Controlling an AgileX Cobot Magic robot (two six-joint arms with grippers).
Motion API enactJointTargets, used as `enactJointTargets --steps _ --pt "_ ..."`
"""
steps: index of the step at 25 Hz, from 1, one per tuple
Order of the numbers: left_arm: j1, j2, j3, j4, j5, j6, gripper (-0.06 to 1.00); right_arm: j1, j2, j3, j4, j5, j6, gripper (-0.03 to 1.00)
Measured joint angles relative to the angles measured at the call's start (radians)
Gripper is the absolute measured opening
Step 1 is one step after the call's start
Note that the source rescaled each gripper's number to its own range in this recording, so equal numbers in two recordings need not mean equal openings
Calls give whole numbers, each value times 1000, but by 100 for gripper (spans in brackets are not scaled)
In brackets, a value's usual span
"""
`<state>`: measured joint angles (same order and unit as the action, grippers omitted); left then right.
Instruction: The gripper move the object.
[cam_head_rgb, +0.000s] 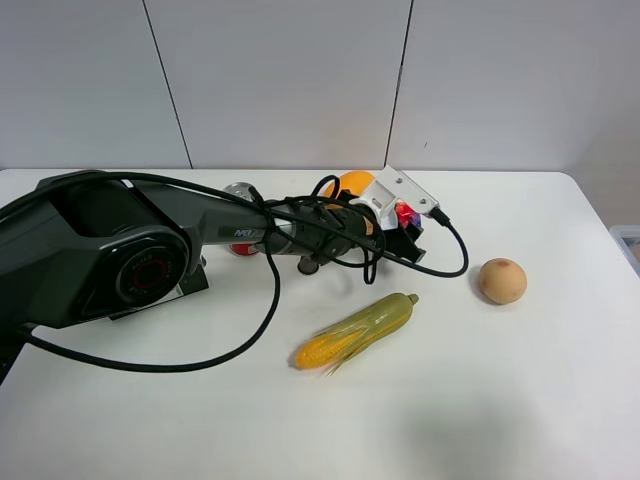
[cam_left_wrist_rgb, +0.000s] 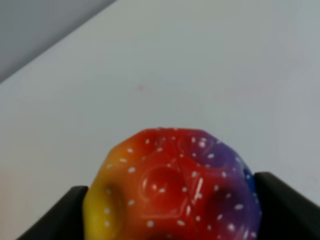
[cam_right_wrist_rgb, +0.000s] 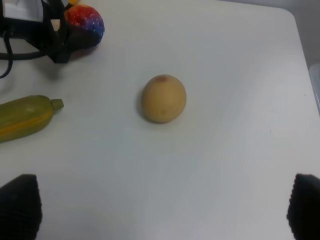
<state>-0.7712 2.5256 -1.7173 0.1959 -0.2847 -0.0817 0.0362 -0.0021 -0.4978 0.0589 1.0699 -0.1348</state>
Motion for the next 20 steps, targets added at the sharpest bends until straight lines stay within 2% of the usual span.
enactJointTargets --steps 5,6,9,11,18,20 --pt "0 0 -1 0 23 -21 4 0 0 0 0 0 0 100" --pt "0 0 -1 0 23 -37 7 0 0 0 0 0 0 100" --pt "0 0 -1 0 24 -90 31 0 0 0 0 0 0 100" --pt "0 0 -1 0 24 -110 38 0 0 0 0 0 0 100" --pt "0 0 -1 0 22 -126 42 0 0 0 0 0 0 100" --pt "0 0 -1 0 22 -128 46 0 0 0 0 0 0 100"
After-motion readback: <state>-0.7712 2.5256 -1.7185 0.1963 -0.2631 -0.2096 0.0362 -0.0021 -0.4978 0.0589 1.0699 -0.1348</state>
